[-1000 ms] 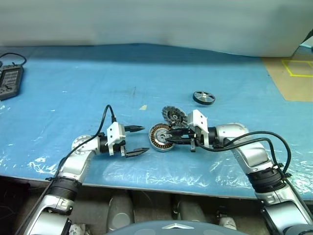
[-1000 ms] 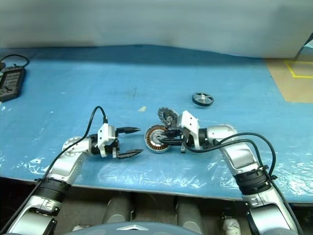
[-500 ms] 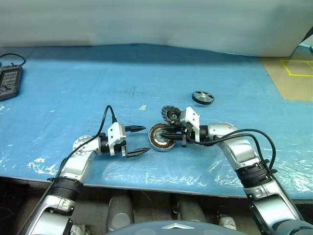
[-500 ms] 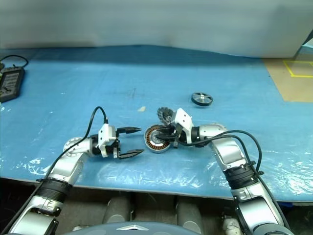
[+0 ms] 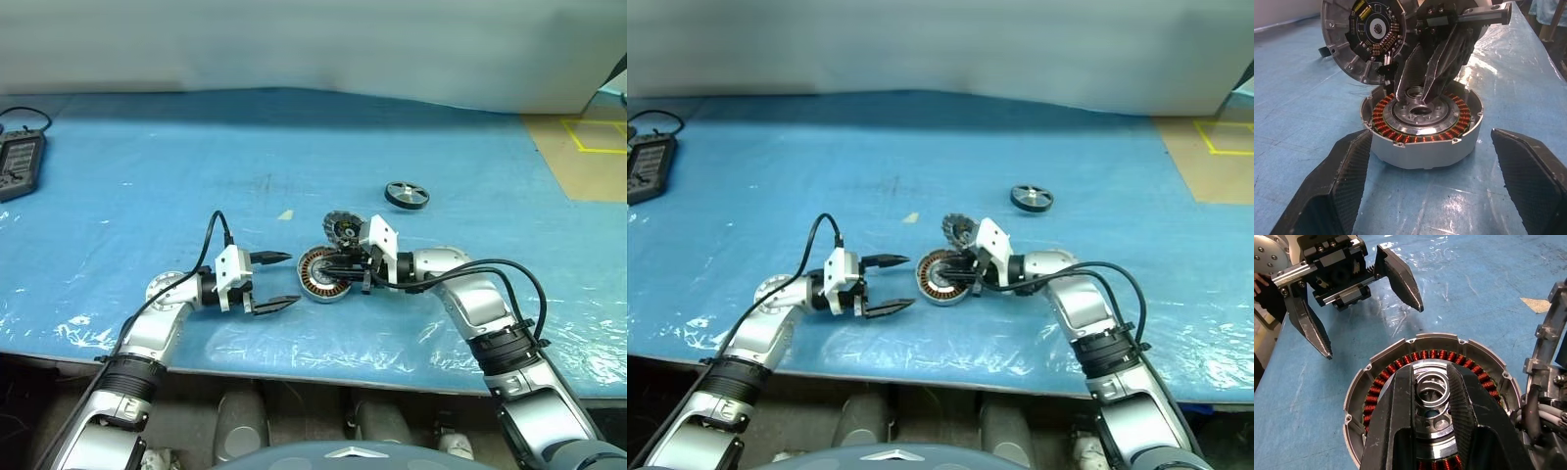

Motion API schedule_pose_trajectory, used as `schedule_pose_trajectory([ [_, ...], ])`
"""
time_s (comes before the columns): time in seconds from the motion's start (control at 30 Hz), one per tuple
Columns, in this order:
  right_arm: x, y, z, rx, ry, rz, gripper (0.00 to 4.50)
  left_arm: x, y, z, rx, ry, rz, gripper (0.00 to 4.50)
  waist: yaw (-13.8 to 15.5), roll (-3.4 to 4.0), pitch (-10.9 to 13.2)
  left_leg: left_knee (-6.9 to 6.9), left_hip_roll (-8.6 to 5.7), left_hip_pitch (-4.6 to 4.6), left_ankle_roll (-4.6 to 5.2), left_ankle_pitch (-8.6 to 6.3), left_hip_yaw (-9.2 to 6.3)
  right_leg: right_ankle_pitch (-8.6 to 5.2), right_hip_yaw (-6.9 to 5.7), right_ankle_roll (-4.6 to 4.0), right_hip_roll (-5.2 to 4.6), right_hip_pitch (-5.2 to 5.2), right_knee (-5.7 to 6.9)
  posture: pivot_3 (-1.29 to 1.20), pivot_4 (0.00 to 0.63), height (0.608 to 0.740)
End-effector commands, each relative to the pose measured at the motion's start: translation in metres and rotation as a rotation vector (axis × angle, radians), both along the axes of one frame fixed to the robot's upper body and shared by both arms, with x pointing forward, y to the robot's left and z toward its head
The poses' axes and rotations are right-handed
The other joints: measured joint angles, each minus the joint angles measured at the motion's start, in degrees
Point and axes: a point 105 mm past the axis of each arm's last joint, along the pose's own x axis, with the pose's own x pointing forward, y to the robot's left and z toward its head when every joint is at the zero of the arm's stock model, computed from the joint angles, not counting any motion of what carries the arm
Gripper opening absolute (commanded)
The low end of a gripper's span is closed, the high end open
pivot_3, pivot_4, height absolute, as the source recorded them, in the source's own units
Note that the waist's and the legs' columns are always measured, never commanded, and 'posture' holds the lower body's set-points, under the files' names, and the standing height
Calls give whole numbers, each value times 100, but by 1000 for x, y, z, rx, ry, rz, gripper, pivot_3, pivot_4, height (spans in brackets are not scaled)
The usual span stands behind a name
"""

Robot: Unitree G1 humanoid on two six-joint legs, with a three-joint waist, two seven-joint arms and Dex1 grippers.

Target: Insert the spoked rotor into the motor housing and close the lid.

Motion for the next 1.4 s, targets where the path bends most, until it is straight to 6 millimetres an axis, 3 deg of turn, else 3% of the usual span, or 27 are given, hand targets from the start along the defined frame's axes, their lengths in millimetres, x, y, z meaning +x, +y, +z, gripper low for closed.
schedule_pose_trajectory([
  [0.03, 0, 2, 4, 10, -24, 9, 560, 2, 1, 9, -7, -39, 5, 4064, 0, 0, 0, 1, 0, 0, 0, 0, 0, 0, 0, 0, 0, 1, 0, 0, 150, 740],
  [0.27, -1, 1, 3, 18, 1, 4, 560, 2, 1, 9, -4, -44, 9, 4064, 1, 0, 0, 3, 0, 0, 0, 0, 0, 0, 0, 0, 0, 1, 1, 0, 150, 740],
  [0.57, 1, 3, 7, 37, -19, -4, 3654, 3, 2, 6, 1, -42, 12, 4064, 2, 0, 0, 5, 1, 2, 0, 0, 0, 0, 0, 0, 0, 3, 5, 0, 150, 740],
  [0.67, -2, 4, 11, 52, -15, 10, 4456, 2, 3, 4, 2, -41, 13, 4064, 3, 0, 0, 6, 0, 2, 0, 0, 0, 0, 0, 0, -1, 3, 5, 0, 150, 740],
  [1.07, -9, 3, 22, 92, 3, 32, 4456, 3, 2, 6, 1, -44, 7, 4064, 5, 0, 0, 6, 2, 1, 0, 0, 0, 0, -2, 0, 0, 3, 5, 0, 150, 740],
  [1.23, -6, -4, 16, 57, 0, 6, 4456, 4, 1, 6, 1, -45, 6, 4064, 6, 0, 0, 6, 2, 1, 0, 0, 0, 0, -1, 0, 0, 3, 5, 0, 150, 740],
  [1.4, -4, -10, 11, 26, -13, -11, 2869, 2, 1, 7, 1, -47, 5, 4064, 4, 0, 0, 6, 2, 1, 0, 0, 0, 0, -1, 0, 0, 3, 5, 0, 150, 740],
])
